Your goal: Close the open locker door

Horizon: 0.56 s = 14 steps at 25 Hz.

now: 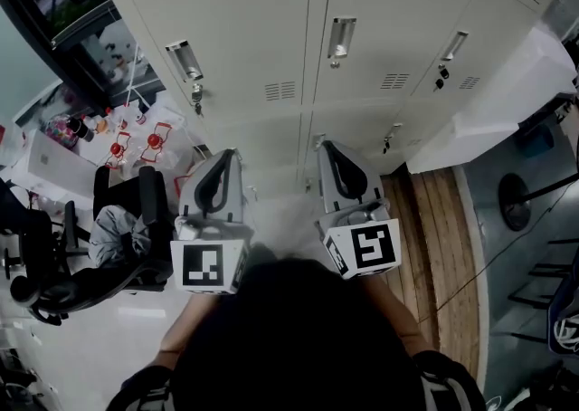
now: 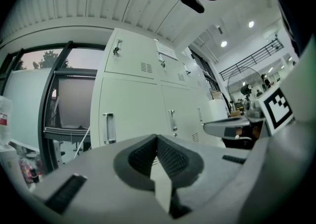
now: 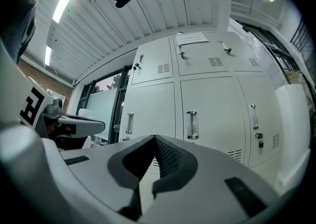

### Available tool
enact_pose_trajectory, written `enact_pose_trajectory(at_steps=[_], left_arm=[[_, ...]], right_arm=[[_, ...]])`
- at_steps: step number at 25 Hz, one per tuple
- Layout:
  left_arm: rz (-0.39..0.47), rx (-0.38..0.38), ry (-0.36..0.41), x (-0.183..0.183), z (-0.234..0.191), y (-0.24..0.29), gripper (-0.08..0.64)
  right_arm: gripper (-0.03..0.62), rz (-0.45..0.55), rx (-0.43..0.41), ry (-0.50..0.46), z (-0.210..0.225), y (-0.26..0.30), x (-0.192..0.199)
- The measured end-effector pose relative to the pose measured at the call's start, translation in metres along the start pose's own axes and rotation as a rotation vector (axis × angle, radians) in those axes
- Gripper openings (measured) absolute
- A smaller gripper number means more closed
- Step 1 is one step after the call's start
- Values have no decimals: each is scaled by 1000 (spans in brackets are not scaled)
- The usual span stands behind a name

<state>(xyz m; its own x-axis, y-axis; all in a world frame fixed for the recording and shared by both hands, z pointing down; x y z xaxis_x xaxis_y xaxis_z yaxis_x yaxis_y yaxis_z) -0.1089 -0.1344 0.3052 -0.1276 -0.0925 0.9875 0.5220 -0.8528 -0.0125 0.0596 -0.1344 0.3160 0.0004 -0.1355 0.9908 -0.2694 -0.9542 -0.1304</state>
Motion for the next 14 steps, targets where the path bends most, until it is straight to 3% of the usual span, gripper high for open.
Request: enact_pose_trajectory(at_steps=[14], left_arm=[[8,17,6,0,6,1,0]], right_arm=[[17,-3,-6,-8,-1,-4,1]])
Point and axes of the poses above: the fingertips, and each gripper's own axes: y forward along the fingers, z to its right, x out of its underside, the point moved 4 cm from there along -y, backward along the fingers, and after that the axes turned 6 degrees about x, right-handed, at the moved point
